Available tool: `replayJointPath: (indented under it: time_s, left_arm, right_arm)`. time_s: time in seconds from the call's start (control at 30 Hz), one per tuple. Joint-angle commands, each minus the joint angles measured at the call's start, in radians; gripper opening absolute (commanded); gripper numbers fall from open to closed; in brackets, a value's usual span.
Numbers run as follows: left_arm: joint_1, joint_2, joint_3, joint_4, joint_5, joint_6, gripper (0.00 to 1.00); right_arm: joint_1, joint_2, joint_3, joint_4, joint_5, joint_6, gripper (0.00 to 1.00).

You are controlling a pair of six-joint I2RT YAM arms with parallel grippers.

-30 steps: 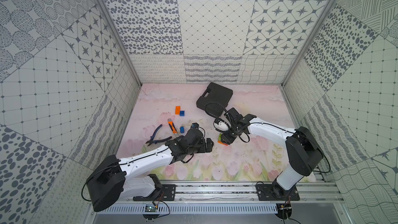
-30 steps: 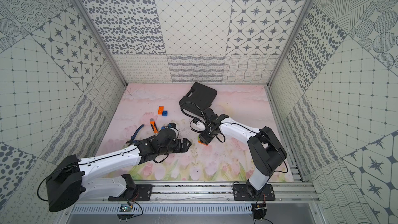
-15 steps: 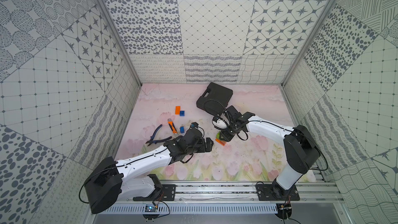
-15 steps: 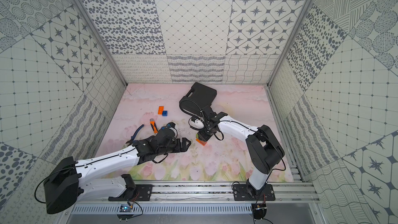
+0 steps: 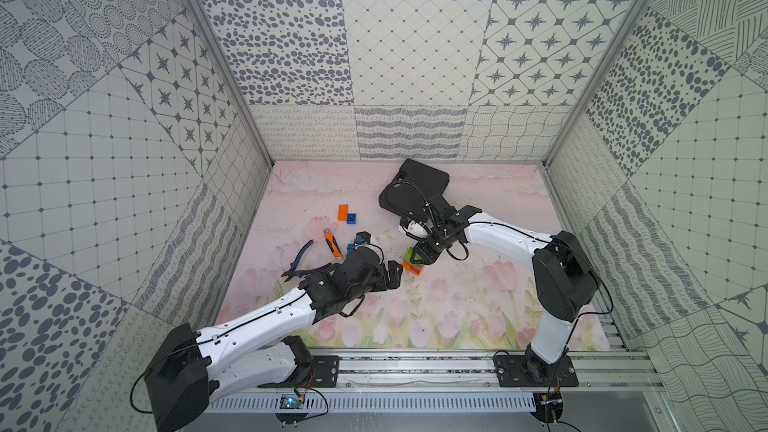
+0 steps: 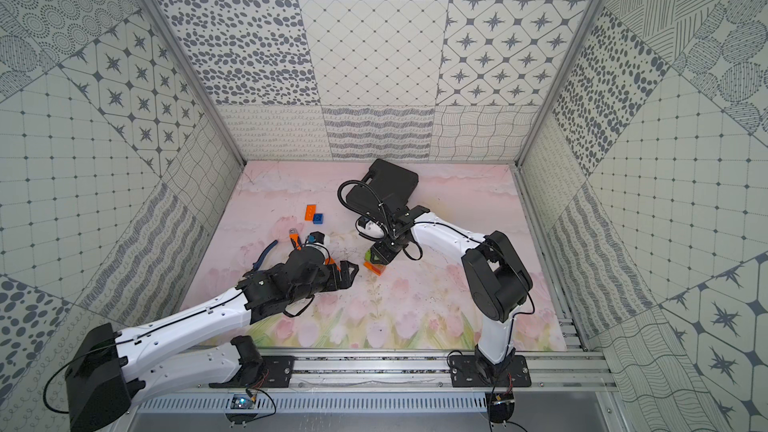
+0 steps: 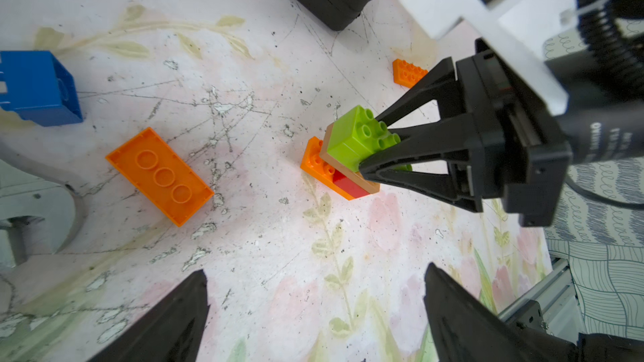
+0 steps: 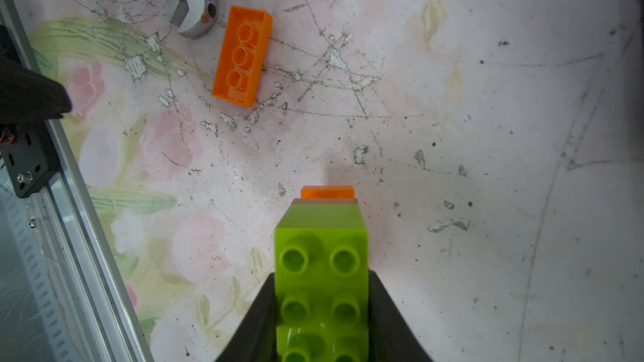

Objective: Assemble the number 5 with lego
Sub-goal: Adjust the lego brick at the center of the board.

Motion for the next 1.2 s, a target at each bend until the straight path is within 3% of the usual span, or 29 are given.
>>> replayJointPath:
  time_s: [0.0,0.4,0.77,1.1,1.17]
  left_arm:
    - [0.036,-0.036,0.0,-0.081,-0.041,0.044,1.0]
    - [0.099,-0.104,0.006,-0.157,-0.015,0.039,1.0]
    - [0.105,-0.118,-0.008,-0.166,-0.012,0.032,1.0]
    - [0.107,-0.111,-0.008,-0.162,0.0,0.037,1.0]
    - [0.108,-0.111,-0.008,-0.162,0.0,0.037,1.0]
  right_arm:
    - [-0.005,0.041,0.061,-0.035,-0.073,-0.085,0.34]
    - [-0.015,0.242,0.29,-0.22,-0.198,-0.252,0.35]
    - [-0.042,0.419,0.552,-0.423,-0.201,-0.358,0.37]
    - [-0.047,0.542,0.742,-0.507,-0.203,-0.369,0.47]
    - [-0.047,0.554,0.767,-0.505,-0.185,-0.358,0.53]
